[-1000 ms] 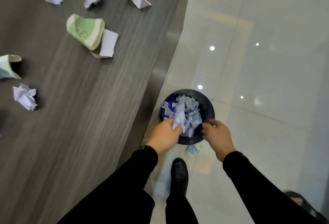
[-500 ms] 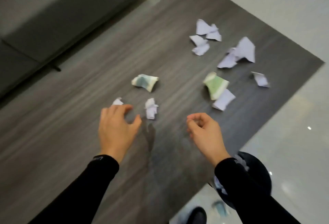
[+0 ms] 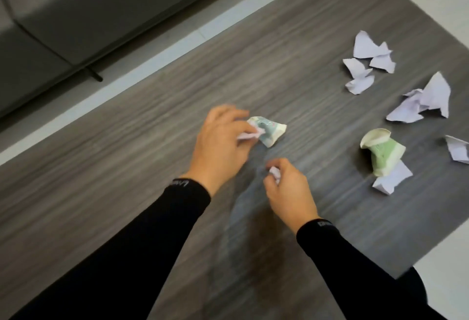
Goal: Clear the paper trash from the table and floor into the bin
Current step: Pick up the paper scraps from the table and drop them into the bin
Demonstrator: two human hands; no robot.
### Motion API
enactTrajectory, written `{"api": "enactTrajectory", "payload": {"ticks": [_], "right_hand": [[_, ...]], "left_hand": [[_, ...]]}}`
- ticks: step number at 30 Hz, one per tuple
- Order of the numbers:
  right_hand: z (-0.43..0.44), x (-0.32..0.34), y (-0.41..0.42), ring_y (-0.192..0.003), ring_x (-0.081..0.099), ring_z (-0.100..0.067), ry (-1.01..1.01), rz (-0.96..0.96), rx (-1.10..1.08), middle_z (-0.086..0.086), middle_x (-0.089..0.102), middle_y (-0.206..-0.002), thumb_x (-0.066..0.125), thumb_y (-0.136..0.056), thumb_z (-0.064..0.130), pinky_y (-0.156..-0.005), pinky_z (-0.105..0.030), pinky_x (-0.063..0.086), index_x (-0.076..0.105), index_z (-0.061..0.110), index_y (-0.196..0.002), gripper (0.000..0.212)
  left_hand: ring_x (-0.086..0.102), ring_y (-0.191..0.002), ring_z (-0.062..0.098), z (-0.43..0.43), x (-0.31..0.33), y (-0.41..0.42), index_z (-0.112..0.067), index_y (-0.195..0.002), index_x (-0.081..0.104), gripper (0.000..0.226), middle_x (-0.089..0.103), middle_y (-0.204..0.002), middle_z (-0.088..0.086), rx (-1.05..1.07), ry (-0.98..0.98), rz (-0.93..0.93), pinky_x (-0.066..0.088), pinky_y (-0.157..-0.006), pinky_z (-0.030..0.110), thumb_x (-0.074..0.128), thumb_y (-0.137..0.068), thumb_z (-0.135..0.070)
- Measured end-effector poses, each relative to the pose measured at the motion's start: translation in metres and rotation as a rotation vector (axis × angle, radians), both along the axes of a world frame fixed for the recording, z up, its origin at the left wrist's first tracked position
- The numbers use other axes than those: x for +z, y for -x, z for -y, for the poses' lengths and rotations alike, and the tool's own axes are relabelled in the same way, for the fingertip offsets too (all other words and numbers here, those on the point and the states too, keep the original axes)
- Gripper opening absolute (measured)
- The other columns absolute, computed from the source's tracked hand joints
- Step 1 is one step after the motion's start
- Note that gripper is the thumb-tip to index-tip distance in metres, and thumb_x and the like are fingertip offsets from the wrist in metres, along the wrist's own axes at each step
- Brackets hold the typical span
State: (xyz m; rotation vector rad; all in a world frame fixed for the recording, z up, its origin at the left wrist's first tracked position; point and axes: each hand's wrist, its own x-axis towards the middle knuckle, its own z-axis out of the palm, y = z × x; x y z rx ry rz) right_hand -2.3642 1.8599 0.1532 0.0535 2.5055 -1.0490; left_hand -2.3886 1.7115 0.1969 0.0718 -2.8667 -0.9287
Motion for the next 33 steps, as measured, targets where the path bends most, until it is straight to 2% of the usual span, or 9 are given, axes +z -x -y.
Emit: {"api": "enactTrajectory", "payload": {"ticks": [4,7,10,15,17,21,24,30,33], "right_hand": [[-0.042,0.02,0.012,-0.07,0.054,-0.024,0.098,-0.156,-0.383,0.007,0.053,-0.064,0.045,-0.079,0.022,-0.067,-0.027,0.037,0.053,0.031,-0.098,0.021],[-0.097,0.032,0.029,-0.077,0.055,-0.016,0.136,-0.331,-0.811,0.013,0.054,-0.074,0.063,-0.08,0.023,-0.07,-0.018,0.04,0.052,0.031,-0.096,0.021],[-0.151,0.035,0.035,-0.077,0.052,-0.015,0.051,-0.359,-1.099,0.013,0.051,-0.073,0.069,-0.075,0.036,-0.056,-0.012,0.034,0.05,0.026,-0.085,0.024],[-0.167,0.015,0.039,-0.068,0.042,-0.024,-0.136,-0.209,-0.839,-0.006,0.042,-0.066,0.072,-0.06,0.059,-0.066,-0.031,0.036,0.031,0.018,-0.051,0.058],[-0.156,0.007,0.045,-0.087,0.05,-0.028,-0.171,-0.09,-0.763,-0.008,0.048,-0.087,0.072,-0.054,0.065,-0.079,-0.036,0.043,0.044,0.013,-0.059,0.06],[-0.149,-0.006,0.055,-0.086,0.054,-0.024,-0.011,-0.013,-0.775,-0.006,0.054,-0.088,0.072,-0.07,0.028,-0.071,-0.028,0.039,0.046,0.016,-0.07,0.029],[-0.157,-0.01,0.053,-0.078,0.055,-0.023,0.122,0.025,-0.802,-0.003,0.059,-0.078,0.059,-0.079,0.008,-0.069,-0.027,0.042,0.038,0.023,-0.061,0.032],[-0.188,-0.001,0.035,-0.076,0.056,-0.021,0.267,-0.027,-0.953,0.003,0.054,-0.075,0.048,-0.087,0.007,-0.06,-0.025,0.044,0.045,0.026,-0.071,0.025],[-0.201,0.014,0.047,-0.08,0.054,-0.009,0.278,-0.201,-0.813,-0.003,0.052,-0.104,0.046,-0.092,0.018,-0.078,-0.024,0.044,0.047,0.031,-0.126,0.037]], "left_hand": [[0.027,-0.138,0.03,-0.033,-0.012,0.049,-0.016,-0.099,0.071,0.026,0.041,-0.147,0.008,-0.367,0.26,0.438,0.025,-0.111,0.043,0.056,-0.087,-0.033],[0.05,-0.111,0.033,-0.044,-0.029,0.045,-0.012,-0.109,0.063,0.033,0.056,-0.121,0.014,-0.402,0.414,0.494,0.032,-0.087,0.032,0.05,-0.091,-0.036],[0.058,-0.097,0.034,-0.061,-0.031,0.029,-0.021,-0.096,0.053,0.014,0.059,-0.093,0.006,-0.276,0.156,0.421,0.027,-0.067,0.033,0.059,-0.085,-0.028],[0.055,-0.087,0.025,-0.112,-0.024,0.035,-0.024,-0.108,0.05,0.042,0.057,-0.089,0.002,-0.105,-0.131,0.451,0.036,-0.07,0.03,0.074,-0.073,-0.026],[0.06,-0.081,0.022,-0.127,-0.017,0.047,-0.028,-0.084,0.061,0.024,0.064,-0.082,0.001,-0.063,-0.311,0.438,0.043,-0.071,0.031,0.077,-0.067,-0.025],[0.058,-0.085,-0.004,-0.156,-0.008,0.066,-0.008,-0.082,0.064,0.023,0.062,-0.093,-0.005,-0.174,-0.608,0.586,0.046,-0.071,0.018,0.077,-0.065,-0.016],[0.054,-0.118,0.016,-0.178,-0.01,0.07,-0.015,-0.086,0.062,0.03,0.057,-0.129,0.007,-0.222,-0.663,0.765,0.045,-0.091,0.031,0.07,-0.059,-0.025],[0.062,-0.078,0.03,-0.189,-0.01,0.074,-0.012,-0.084,0.059,0.037,0.066,-0.085,0.012,-0.163,-0.308,0.592,0.051,-0.071,0.043,0.064,-0.057,-0.036],[0.056,-0.097,0.035,-0.177,-0.013,0.07,-0.015,-0.076,0.06,0.029,0.06,-0.1,0.014,-0.37,-0.044,0.545,0.043,-0.089,0.043,0.068,-0.056,-0.035]]}}
